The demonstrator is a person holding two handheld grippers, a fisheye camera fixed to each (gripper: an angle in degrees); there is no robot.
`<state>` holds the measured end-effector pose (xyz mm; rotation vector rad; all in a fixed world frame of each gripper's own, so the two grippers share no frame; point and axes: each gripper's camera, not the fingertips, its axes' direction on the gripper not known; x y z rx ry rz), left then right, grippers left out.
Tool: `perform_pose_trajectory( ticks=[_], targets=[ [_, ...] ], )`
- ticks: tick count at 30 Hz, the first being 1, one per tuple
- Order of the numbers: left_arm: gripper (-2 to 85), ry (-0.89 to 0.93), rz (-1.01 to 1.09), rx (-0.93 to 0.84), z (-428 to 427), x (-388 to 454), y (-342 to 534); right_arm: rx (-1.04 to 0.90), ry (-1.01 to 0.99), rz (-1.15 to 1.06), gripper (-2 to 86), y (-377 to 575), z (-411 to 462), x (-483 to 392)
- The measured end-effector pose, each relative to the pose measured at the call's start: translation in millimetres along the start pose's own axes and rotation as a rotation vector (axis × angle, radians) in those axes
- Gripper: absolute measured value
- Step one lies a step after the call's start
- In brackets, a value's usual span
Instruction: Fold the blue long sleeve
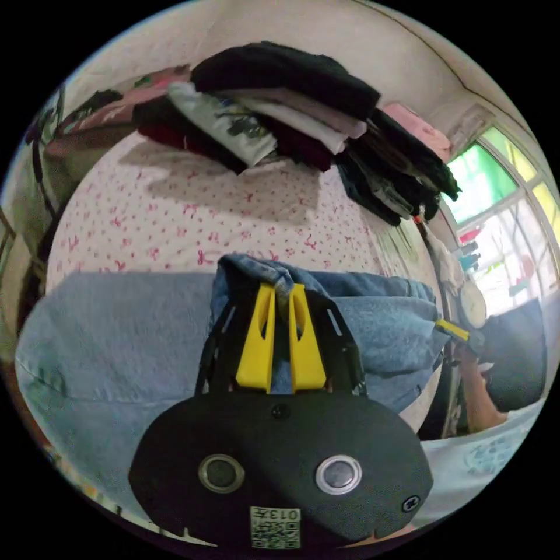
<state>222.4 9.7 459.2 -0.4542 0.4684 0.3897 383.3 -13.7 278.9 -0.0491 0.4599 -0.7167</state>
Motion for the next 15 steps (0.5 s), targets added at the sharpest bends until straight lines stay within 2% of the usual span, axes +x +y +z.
perform_pose_trajectory(
  ticks=[2,4,7,9,12,15],
  targets=[
    [3.5,-0.037,0.058,-0.036,2,-1,-3,0.007,0.088,-0.04,-0.2,-1,0,-15],
    [3.8,0.013,-0.002,-0.154,24,-26,16,0.025,0.091,-0.022,-0.2,-1,0,-18],
    [4.6,0.171,-0.166,-0.031,20,-53,44,0.034,-0.007,0.026,-0.2,-1,-5,-6],
    [5.4,0.211,-0.215,-0.022,14,-58,47,0.024,-0.07,0.052,-0.2,0,-12,5],
    [5.7,0.145,-0.222,0.087,-22,-50,55,0.04,-0.027,0.094,-0.1,5,-34,20],
    [5.6,-0.009,-0.092,0.207,-52,-11,55,0.111,0.071,0.084,-0.1,1,-53,23]
  ],
)
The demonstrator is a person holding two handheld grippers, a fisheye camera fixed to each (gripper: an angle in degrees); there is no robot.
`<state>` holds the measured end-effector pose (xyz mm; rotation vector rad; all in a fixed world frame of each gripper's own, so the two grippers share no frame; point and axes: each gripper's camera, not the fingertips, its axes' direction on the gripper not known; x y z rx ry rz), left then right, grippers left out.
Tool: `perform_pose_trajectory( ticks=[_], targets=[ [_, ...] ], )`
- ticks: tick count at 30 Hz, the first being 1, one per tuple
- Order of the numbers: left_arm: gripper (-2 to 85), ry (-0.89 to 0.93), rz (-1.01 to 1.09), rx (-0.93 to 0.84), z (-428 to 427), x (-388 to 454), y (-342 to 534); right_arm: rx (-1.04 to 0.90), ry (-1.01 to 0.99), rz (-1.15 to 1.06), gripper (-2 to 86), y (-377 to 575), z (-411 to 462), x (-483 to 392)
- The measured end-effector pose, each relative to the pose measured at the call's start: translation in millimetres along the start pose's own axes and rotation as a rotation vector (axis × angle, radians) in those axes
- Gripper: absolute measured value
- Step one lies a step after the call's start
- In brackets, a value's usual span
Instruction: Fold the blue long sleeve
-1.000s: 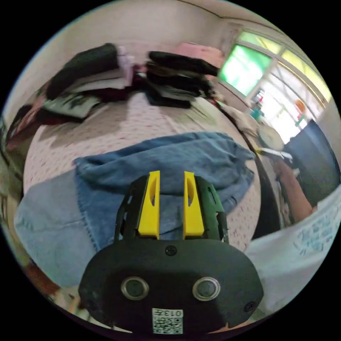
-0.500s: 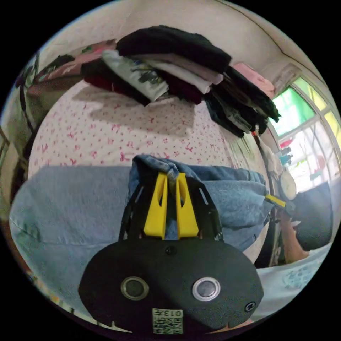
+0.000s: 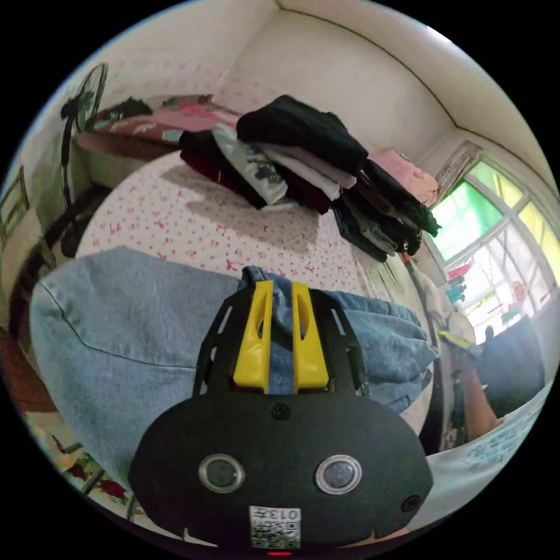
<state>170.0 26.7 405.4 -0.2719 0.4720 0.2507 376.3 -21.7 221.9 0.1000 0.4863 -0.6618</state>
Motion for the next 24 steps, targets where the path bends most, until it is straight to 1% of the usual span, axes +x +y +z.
perform_pose_trajectory(
  ticks=[1,2,4,5,6,7,8,9,10,12,14,15,16,17,19,21,22,23,24],
  targets=[
    [5.4,-0.012,0.087,-0.001,3,23,-2,0.022,-0.001,-0.014,-0.1,-7,-1,0],
    [4.9,0.002,0.132,-0.017,8,35,-3,0.024,-0.012,-0.032,-0.1,-16,4,-2],
    [2.5,0.085,0.28,-0.142,42,78,-1,-0.019,-0.047,-0.077,-0.1,-30,21,-5],
    [1.8,0.093,0.304,-0.167,52,87,2,-0.077,-0.069,-0.11,-0.1,-37,40,-8],
    [1.1,0.085,0.336,-0.228,72,100,8,-0.121,-0.073,-0.128,-0.1,-40,52,-9],
    [0.5,0.046,0.346,-0.288,90,107,16,-0.218,-0.071,-0.159,0.0,-41,76,-9],
    [0.4,0.026,0.351,-0.311,98,109,19,-0.243,-0.092,-0.161,0.0,-37,89,-5],
    [0.1,0.01,0.347,-0.326,105,111,25,-0.202,-0.105,-0.134,0.1,-36,87,1],
    [0.0,0.026,0.318,-0.313,105,110,28,-0.21,-0.105,-0.066,0.2,-35,84,14],
    [-0.1,0.043,0.291,-0.289,96,111,29,-0.124,-0.098,0.0,0.6,-26,63,30],
    [-0.2,0.019,0.343,-0.247,84,125,34,0.002,-0.043,0.045,1.8,-5,27,46],
    [-0.2,0.006,0.401,-0.228,78,140,40,0.018,-0.039,0.063,2.2,1,20,50],
    [-0.2,0.005,0.472,-0.221,75,158,47,0.047,-0.055,0.098,5.0,15,10,57],
    [-0.2,0.001,0.505,-0.221,75,166,51,0.057,-0.089,0.147,7.3,28,5,63],
    [-0.3,-0.026,0.588,-0.262,85,193,68,0.029,-0.163,0.223,9.1,46,9,73],
    [-0.3,-0.076,0.576,-0.261,98,201,78,-0.007,-0.224,0.271,8.9,59,24,79],
    [-0.3,-0.078,0.557,-0.263,104,202,81,-0.04,-0.288,0.294,7.9,65,37,84],
    [-0.3,-0.075,0.541,-0.267,105,203,80,-0.036,-0.396,0.314,6.6,69,46,90],
    [-0.3,-0.068,0.515,-0.283,106,205,78,-0.042,-0.42,0.339,6.0,70,47,95]
  ],
)
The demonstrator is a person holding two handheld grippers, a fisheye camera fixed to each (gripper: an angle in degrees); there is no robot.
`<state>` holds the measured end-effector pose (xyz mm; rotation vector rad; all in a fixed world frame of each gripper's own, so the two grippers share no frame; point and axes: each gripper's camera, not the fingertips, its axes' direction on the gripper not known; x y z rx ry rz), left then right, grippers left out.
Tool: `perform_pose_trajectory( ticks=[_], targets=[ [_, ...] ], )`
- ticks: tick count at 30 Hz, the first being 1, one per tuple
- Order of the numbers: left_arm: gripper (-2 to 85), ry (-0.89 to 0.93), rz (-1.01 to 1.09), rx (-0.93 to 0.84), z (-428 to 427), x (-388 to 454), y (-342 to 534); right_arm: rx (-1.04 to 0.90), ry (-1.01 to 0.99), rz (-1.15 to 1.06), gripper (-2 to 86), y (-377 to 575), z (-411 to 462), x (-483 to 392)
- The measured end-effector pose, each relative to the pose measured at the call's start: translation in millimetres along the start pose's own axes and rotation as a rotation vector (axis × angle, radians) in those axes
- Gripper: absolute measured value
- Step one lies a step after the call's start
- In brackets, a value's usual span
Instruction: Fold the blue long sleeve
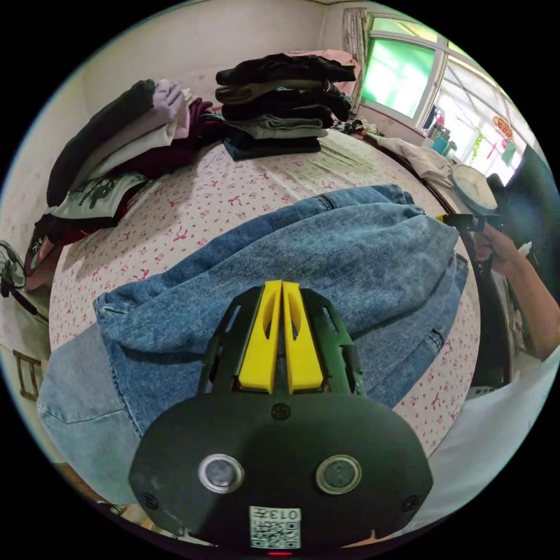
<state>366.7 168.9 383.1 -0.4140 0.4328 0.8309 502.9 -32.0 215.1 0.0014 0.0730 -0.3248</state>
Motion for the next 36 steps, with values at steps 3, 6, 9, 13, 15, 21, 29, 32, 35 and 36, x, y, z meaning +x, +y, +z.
perform_pose_trajectory(
  ticks=[3,6,9,13,15,21,29,32,35,36],
  targets=[
    [-0.4,-0.019,0.033,-0.016,-1,12,-2,-0.05,0.049,-0.104,3.7,-6,-12,-1],
    [-0.4,-0.035,0.047,-0.011,-2,22,-1,0.008,0.135,-0.235,2.6,-3,-31,-14],
    [-0.4,-0.042,0.029,0.003,-5,30,-3,0.124,0.142,-0.256,2.0,3,-49,-14],
    [-0.4,-0.137,0.011,0.073,-16,43,-9,0.286,0.329,-0.395,1.5,19,-39,-24],
    [-0.4,-0.091,-0.018,0.03,-8,41,-15,0.184,0.355,-0.36,1.1,17,-11,-9],
    [-0.3,-0.072,0.056,0.066,-15,70,-26,0.085,0.321,-0.239,0.1,16,1,28],
    [-0.3,-0.109,0.206,-0.029,22,126,-50,0.11,0.293,-0.423,0.0,46,0,-14],
    [-0.3,-0.04,0.187,-0.069,40,119,-50,0.093,0.244,-0.406,0.0,61,19,6],
    [-0.3,0.014,0.073,-0.089,30,110,-58,0.038,0.17,-0.323,0.2,54,1,21],
    [-0.3,-0.006,0.083,-0.039,18,115,-55,0.057,0.174,-0.316,0.3,56,-5,22]
  ],
)
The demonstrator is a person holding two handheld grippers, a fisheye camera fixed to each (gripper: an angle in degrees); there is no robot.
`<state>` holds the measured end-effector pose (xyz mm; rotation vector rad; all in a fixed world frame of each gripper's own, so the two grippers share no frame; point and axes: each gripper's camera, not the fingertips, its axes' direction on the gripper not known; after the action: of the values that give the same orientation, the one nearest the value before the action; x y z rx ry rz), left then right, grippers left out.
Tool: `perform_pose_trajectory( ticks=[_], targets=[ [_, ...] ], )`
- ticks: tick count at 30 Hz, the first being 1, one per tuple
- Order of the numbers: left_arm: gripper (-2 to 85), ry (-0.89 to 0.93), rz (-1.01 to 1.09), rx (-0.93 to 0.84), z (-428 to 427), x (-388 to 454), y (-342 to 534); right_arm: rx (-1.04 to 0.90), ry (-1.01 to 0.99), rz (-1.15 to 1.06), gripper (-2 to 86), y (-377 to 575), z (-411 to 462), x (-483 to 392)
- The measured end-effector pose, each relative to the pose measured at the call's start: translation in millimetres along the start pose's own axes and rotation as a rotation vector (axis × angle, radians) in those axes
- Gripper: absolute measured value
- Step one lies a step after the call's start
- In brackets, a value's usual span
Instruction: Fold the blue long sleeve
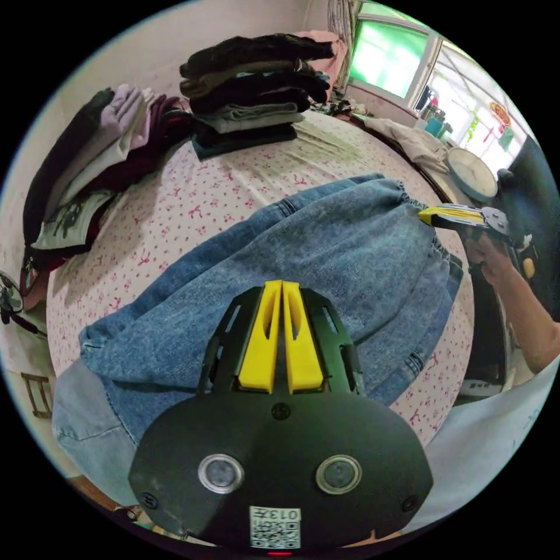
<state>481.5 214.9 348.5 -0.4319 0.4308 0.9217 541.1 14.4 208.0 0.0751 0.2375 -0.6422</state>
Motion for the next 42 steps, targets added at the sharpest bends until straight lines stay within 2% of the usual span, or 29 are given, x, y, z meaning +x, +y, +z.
perform_pose_trajectory(
  ticks=[2,4,6,10,13,17,24,28,32,36,38,42],
  targets=[
    [-0.3,0.018,0.043,0.068,-17,14,7,0.11,0.037,0.068,1.0,20,-28,5],
    [-0.3,0.068,0.156,0.078,-26,44,16,0.116,0.02,0.097,2.2,35,-38,6],
    [-0.2,0.07,0.243,0.062,-24,71,23,0.1,-0.018,0.124,4.5,46,-38,4],
    [-0.2,0.027,0.384,-0.042,2,115,32,-0.063,-0.049,0.142,7.1,56,-3,-4],
    [-0.3,0.055,0.349,-0.055,6,113,26,-0.074,-0.117,0.175,5.1,57,-3,4],
    [-0.3,0.113,0.338,-0.076,1,109,23,-0.028,-0.094,0.146,2.7,61,-31,-5],
    [-0.3,0.1,0.34,-0.088,2,114,27,-0.064,-0.058,0.168,2.1,74,-15,-23],
    [-0.3,0.121,0.393,-0.091,-8,116,29,0.004,-0.077,0.157,1.9,68,-40,-38],
    [-0.3,0.129,0.356,-0.057,-19,110,33,0.072,-0.052,0.162,1.7,64,-57,-57],
    [-0.3,0.043,0.314,-0.093,-12,101,40,0.008,-0.069,0.219,1.7,70,-37,-62],
    [-0.3,0.062,0.318,-0.141,0,97,47,-0.059,-0.102,0.217,1.7,70,-12,-67],
    [-0.3,0.089,0.314,-0.153,-9,88,58,-0.064,-0.122,0.175,1.3,56,-24,-80]
  ],
)
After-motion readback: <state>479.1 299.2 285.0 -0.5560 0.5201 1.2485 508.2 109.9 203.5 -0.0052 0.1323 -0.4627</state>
